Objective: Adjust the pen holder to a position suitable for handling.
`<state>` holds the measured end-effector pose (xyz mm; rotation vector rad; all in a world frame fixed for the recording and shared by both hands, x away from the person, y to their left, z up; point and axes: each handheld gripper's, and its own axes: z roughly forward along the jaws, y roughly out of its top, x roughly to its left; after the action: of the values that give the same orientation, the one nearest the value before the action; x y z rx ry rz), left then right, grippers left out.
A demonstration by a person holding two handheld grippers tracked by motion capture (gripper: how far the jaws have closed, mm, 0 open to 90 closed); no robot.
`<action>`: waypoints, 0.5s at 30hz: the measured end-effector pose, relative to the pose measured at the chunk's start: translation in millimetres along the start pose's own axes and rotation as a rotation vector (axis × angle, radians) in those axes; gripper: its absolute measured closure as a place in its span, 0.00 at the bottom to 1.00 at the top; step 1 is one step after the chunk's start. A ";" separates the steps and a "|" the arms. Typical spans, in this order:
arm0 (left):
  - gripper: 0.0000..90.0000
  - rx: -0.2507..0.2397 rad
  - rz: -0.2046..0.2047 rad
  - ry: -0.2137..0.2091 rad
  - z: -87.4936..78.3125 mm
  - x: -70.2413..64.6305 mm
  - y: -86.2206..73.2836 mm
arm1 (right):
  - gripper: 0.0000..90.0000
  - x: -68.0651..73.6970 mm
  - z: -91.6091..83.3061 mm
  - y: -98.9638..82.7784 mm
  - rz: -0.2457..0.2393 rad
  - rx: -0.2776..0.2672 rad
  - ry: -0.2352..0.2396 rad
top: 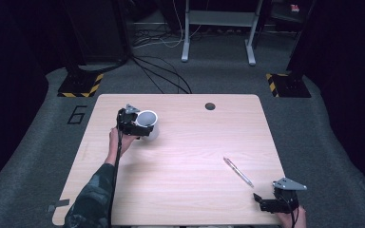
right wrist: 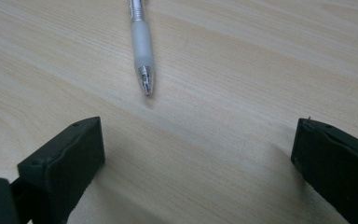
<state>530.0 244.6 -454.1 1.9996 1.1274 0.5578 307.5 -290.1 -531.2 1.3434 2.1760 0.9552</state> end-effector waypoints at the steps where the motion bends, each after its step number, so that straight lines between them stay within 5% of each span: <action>1: 0.00 0.000 0.000 0.000 0.0 0.0 0.0 | 0.02 0.0 0.0 0.0 0.000 0.000 0.000; 5: 0.00 0.028 0.018 0.012 5.1 -0.1 -0.1 | 0.03 -0.1 -0.2 0.0 -0.001 0.001 -0.001; 10: 0.00 -0.010 -0.032 0.035 15.5 -2.1 -3.0 | 0.03 -0.5 0.2 -0.2 -0.006 -0.012 -0.004; 15: 0.02 -0.001 -0.025 0.037 20.4 -3.0 -4.0 | 0.03 -0.6 0.1 -0.3 -0.007 -0.011 -0.004</action>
<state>540.2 235.1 -469.8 1.9787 1.1722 0.5851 307.7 -290.7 -531.5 1.3308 2.1680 0.9601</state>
